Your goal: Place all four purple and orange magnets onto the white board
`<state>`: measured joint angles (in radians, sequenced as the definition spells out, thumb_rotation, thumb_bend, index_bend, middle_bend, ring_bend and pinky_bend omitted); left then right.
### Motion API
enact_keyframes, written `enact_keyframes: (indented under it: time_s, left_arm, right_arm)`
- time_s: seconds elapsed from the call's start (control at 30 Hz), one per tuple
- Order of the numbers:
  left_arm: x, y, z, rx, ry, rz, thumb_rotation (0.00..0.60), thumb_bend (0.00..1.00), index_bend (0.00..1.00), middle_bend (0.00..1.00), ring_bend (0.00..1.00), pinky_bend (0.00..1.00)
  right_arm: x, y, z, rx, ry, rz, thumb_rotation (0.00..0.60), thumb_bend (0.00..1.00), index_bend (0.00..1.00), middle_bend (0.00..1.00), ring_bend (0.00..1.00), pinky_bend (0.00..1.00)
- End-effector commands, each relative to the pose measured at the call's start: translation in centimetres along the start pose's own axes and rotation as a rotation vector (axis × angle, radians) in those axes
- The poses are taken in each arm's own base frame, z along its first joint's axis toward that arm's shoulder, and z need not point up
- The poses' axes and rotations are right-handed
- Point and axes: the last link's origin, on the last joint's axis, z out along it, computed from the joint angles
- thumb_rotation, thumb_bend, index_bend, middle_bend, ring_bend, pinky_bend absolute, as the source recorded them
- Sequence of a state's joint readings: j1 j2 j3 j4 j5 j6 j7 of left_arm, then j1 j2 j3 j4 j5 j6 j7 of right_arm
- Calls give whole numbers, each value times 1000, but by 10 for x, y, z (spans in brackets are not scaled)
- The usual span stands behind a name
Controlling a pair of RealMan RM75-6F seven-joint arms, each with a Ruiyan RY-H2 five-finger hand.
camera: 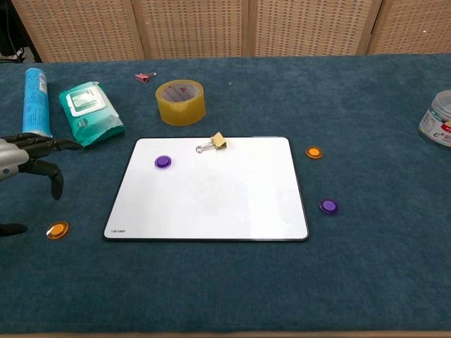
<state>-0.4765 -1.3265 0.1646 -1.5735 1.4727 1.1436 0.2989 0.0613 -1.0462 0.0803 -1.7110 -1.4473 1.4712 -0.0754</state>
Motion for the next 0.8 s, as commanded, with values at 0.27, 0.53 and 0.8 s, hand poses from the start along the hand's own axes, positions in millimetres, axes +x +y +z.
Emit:
enact_keyframes:
  time_s: [0.27, 0.53, 0.8]
  left_arm:
    - [-22, -11, 0, 35, -6, -28, 600, 225, 454, 0, 0, 0]
    - [-27, -7, 8, 12, -3, -41, 600, 226, 455, 0, 0, 0]
    - [-29, -1, 12, -3, -8, -45, 600, 227, 455, 0, 0, 0]
  right_arm:
    - [-1, 0, 0, -1, -5, 0, 600, 0, 0, 0, 0, 0]
    - [-1, 1, 1, -4, -9, -3, 600, 0, 0, 0, 0, 0]
    - [-1, 1, 1, -5, -7, -1, 600, 0, 0, 0, 0, 0]
